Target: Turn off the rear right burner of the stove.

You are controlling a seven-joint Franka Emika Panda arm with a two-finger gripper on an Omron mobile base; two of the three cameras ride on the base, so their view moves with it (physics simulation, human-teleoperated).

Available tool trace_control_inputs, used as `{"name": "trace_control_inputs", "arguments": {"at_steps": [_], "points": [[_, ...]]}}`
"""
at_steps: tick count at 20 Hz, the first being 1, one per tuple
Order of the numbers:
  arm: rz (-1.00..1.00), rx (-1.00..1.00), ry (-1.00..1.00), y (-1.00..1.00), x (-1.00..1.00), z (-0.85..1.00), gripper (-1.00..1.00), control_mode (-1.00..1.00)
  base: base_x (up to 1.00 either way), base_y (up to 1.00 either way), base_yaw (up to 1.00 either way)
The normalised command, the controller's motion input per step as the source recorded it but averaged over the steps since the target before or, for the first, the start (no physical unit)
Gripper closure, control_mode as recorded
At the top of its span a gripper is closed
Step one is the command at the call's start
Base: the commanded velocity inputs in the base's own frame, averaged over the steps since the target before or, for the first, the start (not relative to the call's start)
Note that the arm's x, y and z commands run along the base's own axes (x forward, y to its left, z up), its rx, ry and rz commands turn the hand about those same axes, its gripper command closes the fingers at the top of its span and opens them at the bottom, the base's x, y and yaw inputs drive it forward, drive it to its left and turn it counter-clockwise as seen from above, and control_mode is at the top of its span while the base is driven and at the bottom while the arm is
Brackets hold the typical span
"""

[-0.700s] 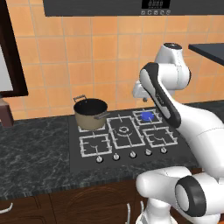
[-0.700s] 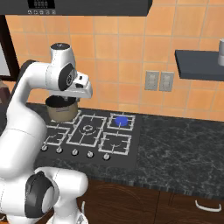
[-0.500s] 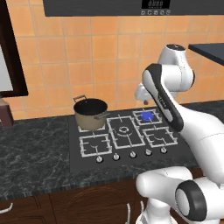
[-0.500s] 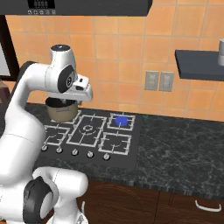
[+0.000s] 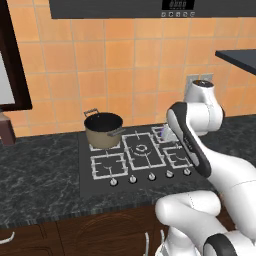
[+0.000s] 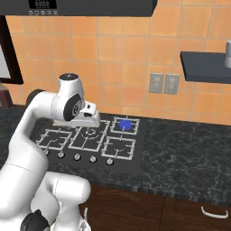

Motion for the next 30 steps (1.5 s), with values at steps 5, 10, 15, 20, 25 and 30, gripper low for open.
{"name": "trace_control_inputs", "arguments": {"at_steps": [5, 10, 15, 20, 25, 30], "points": [[0.23, -0.05, 0.03, 0.00, 0.03, -0.57, -1.00, -1.00, 0.00, 0.00, 0.00], [0.20, 0.00, 0.01, 0.00, 0.29, -0.45, -1.00, -1.00, 0.00, 0.00, 0.00], [0.18, 0.00, 0.03, -0.01, 0.13, -0.48, -1.00, -1.00, 0.00, 0.00, 0.00], [0.10, -0.01, 0.09, -0.01, 0.13, -0.51, -1.00, -1.00, 0.00, 0.00, 0.00], [0.00, -0.02, 0.05, -0.01, 0.28, -0.42, -1.00, -1.00, 0.00, 0.00, 0.00], [0.00, -0.01, 0.06, -0.09, 0.34, -0.44, -1.00, -1.00, 0.00, 0.00, 0.00]]}}
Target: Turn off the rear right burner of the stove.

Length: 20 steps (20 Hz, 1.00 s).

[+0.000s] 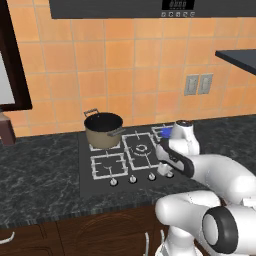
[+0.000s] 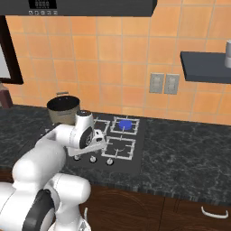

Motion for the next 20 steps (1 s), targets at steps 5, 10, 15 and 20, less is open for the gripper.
{"name": "trace_control_inputs", "arguments": {"at_steps": [5, 10, 15, 20], "points": [[0.00, 0.00, 0.06, -0.07, 0.13, -0.25, -1.00, -1.00, 0.00, 0.00, 0.00], [0.00, 0.00, 0.03, -0.21, 0.21, -0.22, -1.00, -1.00, 0.00, 0.00, 0.00], [0.00, 0.00, 0.02, 0.00, 0.10, -0.19, -1.00, -1.00, 0.00, 0.00, 0.00], [0.00, 0.00, 0.00, 0.00, 0.00, -0.13, -1.00, -1.00, 0.00, 0.00, 0.00]]}}
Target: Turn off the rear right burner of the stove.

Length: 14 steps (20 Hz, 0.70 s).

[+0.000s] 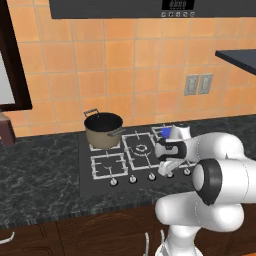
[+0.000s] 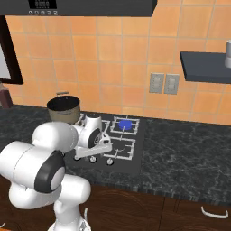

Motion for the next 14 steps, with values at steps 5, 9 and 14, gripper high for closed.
{"name": "trace_control_inputs", "arguments": {"at_steps": [5, 9, 14], "points": [[0.00, 0.00, 0.00, 0.00, 0.06, -0.03, -1.00, -1.00, 0.00, 0.00, 0.00], [0.00, 0.00, 0.00, 0.14, 0.01, 0.00, -1.00, -1.00, 0.00, 0.00, 0.00], [0.00, -0.01, 0.00, 0.07, 0.00, 0.00, -1.00, -1.00, 0.00, 0.00, 0.00]]}}
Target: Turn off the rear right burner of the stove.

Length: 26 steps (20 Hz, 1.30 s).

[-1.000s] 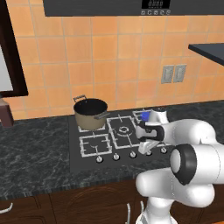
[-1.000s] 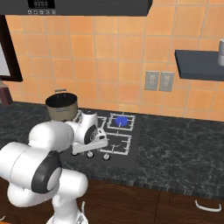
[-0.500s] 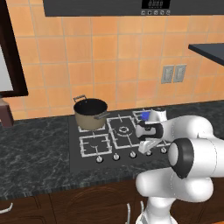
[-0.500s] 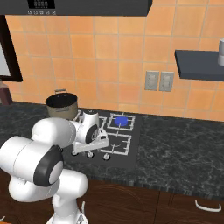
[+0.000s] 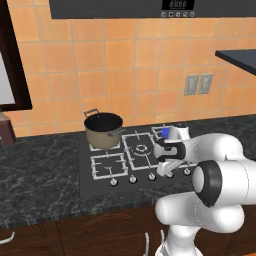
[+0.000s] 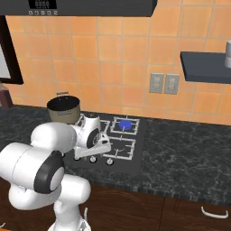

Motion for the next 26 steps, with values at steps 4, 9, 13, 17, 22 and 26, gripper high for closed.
{"name": "trace_control_inputs", "arguments": {"at_steps": [4, 9, 13, 17, 22, 26], "points": [[0.00, 0.00, 0.00, 0.00, 0.00, 0.00, -1.00, -1.00, 0.00, 0.00, 0.00], [0.00, 0.00, 0.00, 0.03, 0.00, -0.03, 1.00, -1.00, 0.00, 0.00, 0.00], [0.00, 0.00, 0.00, 0.00, 0.00, 0.00, 1.00, -1.00, 0.00, 0.00, 0.00], [0.00, 0.00, 0.00, 0.00, 0.00, 0.00, 1.00, -1.00, 0.00, 0.00, 0.00], [-0.01, 0.00, 0.00, 0.00, 0.04, 0.00, 1.00, -1.00, 0.00, 0.00, 0.00], [-0.11, 0.00, 0.00, 0.00, 0.02, -0.11, 1.00, -1.00, 0.00, 0.00, 0.00]]}}
